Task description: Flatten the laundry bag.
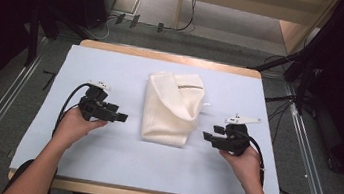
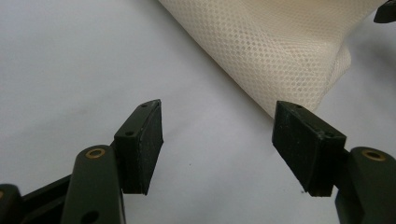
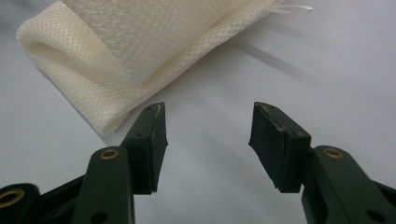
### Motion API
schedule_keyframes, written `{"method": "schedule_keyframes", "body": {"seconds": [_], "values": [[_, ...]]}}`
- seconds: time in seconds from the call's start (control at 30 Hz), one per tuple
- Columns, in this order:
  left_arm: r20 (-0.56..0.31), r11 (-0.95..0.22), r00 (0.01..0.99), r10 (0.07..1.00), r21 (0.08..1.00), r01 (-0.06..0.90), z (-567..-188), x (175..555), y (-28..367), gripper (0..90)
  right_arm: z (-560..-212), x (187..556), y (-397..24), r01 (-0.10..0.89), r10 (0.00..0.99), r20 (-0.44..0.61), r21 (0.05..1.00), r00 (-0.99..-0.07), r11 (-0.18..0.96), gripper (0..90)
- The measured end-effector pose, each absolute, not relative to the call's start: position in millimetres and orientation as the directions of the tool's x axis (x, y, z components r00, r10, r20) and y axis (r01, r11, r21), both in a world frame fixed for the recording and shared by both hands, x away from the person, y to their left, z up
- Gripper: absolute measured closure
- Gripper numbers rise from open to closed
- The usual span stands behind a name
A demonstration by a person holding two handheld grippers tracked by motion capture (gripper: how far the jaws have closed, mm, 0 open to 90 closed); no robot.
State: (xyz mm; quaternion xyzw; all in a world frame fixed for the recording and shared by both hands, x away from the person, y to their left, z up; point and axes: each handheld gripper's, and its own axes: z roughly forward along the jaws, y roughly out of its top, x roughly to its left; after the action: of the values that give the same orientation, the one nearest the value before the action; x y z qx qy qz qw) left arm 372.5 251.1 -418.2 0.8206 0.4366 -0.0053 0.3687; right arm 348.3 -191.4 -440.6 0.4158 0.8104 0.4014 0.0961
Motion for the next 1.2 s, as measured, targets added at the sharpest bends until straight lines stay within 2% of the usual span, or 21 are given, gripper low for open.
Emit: {"method": "schedule_keyframes", "body": {"seconds": [0.33,0.67,1.2], "values": [[-0.354,-0.337,0.605,0.713,0.583,0.739,-418,374,251,37.2,-441,346,-189,0.588,0.734,0.179,0.731,-0.655,0.346,48.6],[-0.327,-0.356,0.624,0.710,0.598,0.718,-417,371,252,37.4,-437,342,-185,0.579,0.726,0.187,0.742,-0.662,0.337,50.4],[-0.340,-0.331,0.614,0.713,0.608,0.722,-415,371,255,37.6,-435,338,-164,0.561,0.698,0.191,0.751,-0.690,0.348,49.1]]}}
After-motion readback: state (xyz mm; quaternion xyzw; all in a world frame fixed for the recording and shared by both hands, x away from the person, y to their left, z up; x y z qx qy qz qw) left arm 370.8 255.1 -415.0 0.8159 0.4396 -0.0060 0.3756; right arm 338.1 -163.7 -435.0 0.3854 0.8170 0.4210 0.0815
